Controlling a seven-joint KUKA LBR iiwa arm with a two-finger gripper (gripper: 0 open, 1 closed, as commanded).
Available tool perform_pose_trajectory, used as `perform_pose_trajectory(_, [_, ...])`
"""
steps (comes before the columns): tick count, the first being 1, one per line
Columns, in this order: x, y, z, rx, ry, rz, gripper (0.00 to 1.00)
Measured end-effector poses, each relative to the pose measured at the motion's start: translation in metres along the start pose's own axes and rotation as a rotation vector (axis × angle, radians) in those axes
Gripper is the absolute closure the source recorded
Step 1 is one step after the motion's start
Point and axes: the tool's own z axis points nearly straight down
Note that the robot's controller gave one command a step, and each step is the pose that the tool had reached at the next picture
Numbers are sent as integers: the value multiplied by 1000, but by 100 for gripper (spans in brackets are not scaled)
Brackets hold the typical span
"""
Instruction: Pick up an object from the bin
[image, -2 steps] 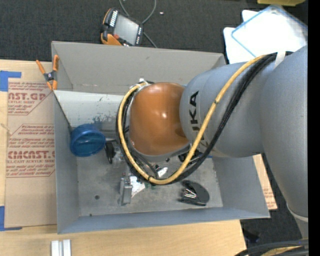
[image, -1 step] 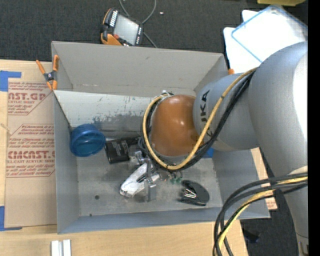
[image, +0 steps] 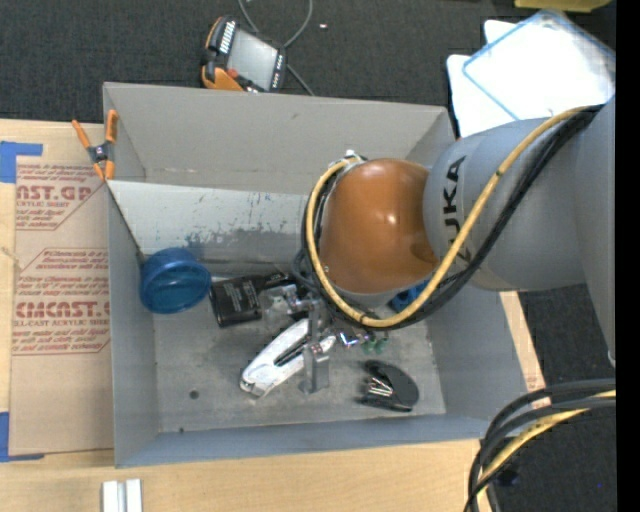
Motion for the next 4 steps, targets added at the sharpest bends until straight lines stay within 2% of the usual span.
perform_pose_trajectory(1, [-4,-7,77,0,20,10,0])
perform_pose_trajectory(2, [-14,-12,83,0,3,-79,0])
perform_pose_trajectory(3, [-4,-6,79,-2,20,2,100])
perform_pose_trajectory(4, [-4,-6,79,-2,20,2,100])
